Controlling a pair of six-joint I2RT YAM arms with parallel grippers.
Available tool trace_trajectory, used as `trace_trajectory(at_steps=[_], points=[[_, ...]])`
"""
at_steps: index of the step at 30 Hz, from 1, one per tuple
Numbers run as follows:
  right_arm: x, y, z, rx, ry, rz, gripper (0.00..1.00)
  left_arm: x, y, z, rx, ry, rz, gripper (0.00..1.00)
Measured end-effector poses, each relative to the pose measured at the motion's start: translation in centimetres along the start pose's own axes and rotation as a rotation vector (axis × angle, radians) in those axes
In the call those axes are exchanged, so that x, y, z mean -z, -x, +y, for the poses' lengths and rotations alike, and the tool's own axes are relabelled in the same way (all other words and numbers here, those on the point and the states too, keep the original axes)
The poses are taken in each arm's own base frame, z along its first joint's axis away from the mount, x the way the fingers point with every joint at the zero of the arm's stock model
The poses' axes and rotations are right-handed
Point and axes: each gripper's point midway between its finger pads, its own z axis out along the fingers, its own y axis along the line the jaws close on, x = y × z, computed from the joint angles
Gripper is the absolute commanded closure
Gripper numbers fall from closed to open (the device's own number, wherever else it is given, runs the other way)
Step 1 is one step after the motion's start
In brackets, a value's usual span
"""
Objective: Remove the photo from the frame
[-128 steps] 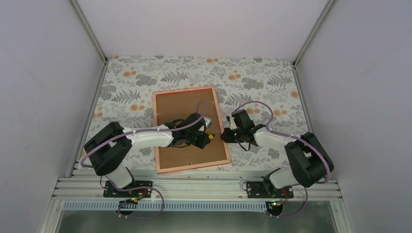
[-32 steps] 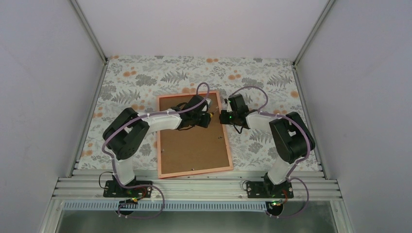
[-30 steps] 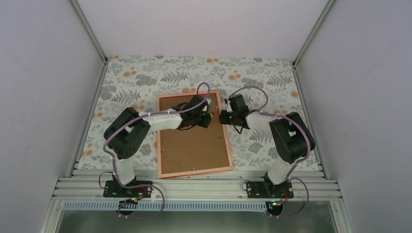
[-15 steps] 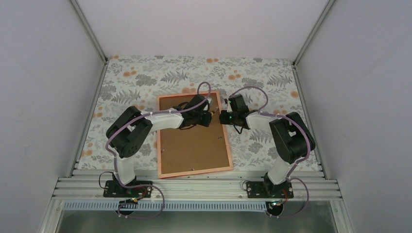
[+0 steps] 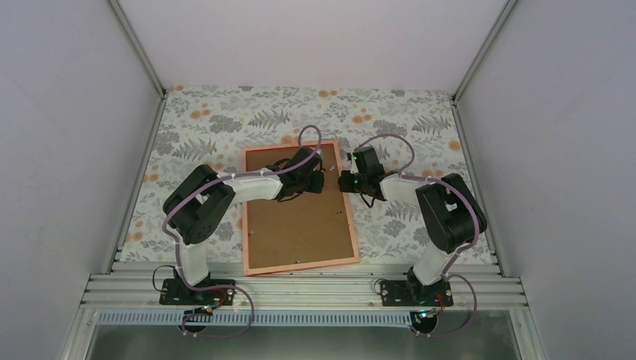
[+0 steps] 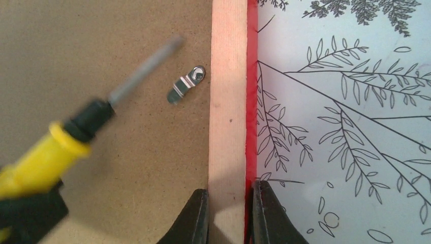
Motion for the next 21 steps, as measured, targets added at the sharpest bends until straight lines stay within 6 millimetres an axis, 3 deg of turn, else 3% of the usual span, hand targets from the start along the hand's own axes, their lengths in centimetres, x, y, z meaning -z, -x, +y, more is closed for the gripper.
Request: trace_trajectory(at_steps=[7,13,21], points=[[0.1,-0.1,0.0,-0.006,0.002,-0.002,0.91,0.1,1.6,3.5,0.093,0.115,-0.071,0.98],[0.3,-0.3,-0.1,-0.010,0.003,-0.001,0.91,0.8,1.1,3.8,0.111,0.114,-0.078,0.98],[0.4,-0.4,-0.2,-0.014,-0.004,0.002,0.93,4.3,1.2,3.4,0.112,0.085,-0.108,0.98]])
